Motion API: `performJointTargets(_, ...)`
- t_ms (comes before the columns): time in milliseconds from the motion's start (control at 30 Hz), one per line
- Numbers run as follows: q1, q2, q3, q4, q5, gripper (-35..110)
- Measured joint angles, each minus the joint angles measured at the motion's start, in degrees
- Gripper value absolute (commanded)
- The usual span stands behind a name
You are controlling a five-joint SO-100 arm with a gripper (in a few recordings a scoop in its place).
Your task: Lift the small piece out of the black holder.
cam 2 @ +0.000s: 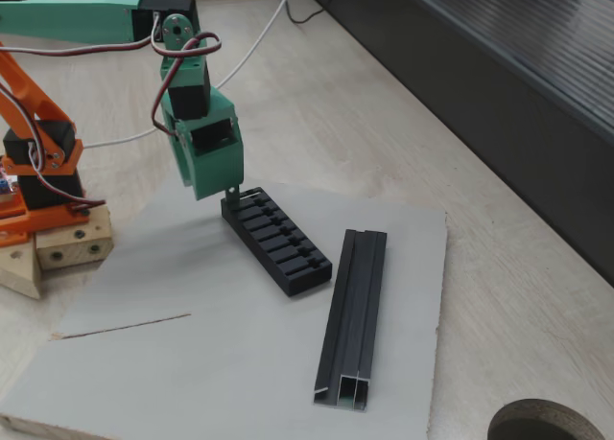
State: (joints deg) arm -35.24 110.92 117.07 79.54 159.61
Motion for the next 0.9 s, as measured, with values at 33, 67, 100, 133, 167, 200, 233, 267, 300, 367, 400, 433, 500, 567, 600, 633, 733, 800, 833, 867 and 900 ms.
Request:
performJointTargets(33, 0.0, 0.0, 0.0, 0.0, 0.0, 26)
performJointTargets(67, 0.0, 0.0, 0.0, 0.0, 0.0, 26)
performJointTargets(100, 0.0, 0.0, 0.0, 0.0, 0.0, 26)
performJointTargets(133, 0.0, 0.0, 0.0, 0.0, 0.0, 26)
performJointTargets(167, 0.0, 0.0, 0.0, 0.0, 0.0, 26)
performJointTargets(200, 0.0, 0.0, 0.0, 0.0, 0.0, 26)
performJointTargets(233, 0.0, 0.0, 0.0, 0.0, 0.0, 26)
performJointTargets(267, 0.0, 0.0, 0.0, 0.0, 0.0, 26)
performJointTargets(300, 0.0, 0.0, 0.0, 0.0, 0.0, 26)
performJointTargets(367, 0.0, 0.0, 0.0, -0.7, 0.0, 26)
performJointTargets(400, 0.0, -0.09, 0.0, -0.79, 0.0, 26)
performJointTargets(433, 0.0, -0.62, 0.0, -0.88, 0.0, 26)
performJointTargets(500, 0.0, -2.29, 0.0, -1.58, 0.0, 26)
performJointTargets(567, 0.0, -3.78, 0.0, -3.08, 0.0, 26)
performJointTargets(600, 0.0, -4.39, 0.09, -3.52, 0.0, 26)
performJointTargets(633, 0.0, -4.57, 0.18, -4.22, 0.0, 26)
performJointTargets(733, -0.09, -4.66, 0.18, -4.66, 0.0, 26)
performJointTargets(800, 0.0, -4.66, 0.18, -4.66, 0.0, 26)
performJointTargets(833, 0.0, -4.66, 0.18, -4.66, 0.0, 26)
performJointTargets(867, 0.0, -4.66, 0.18, -4.66, 0.0, 26)
performJointTargets(900, 0.0, -4.66, 0.18, -4.66, 0.0, 26)
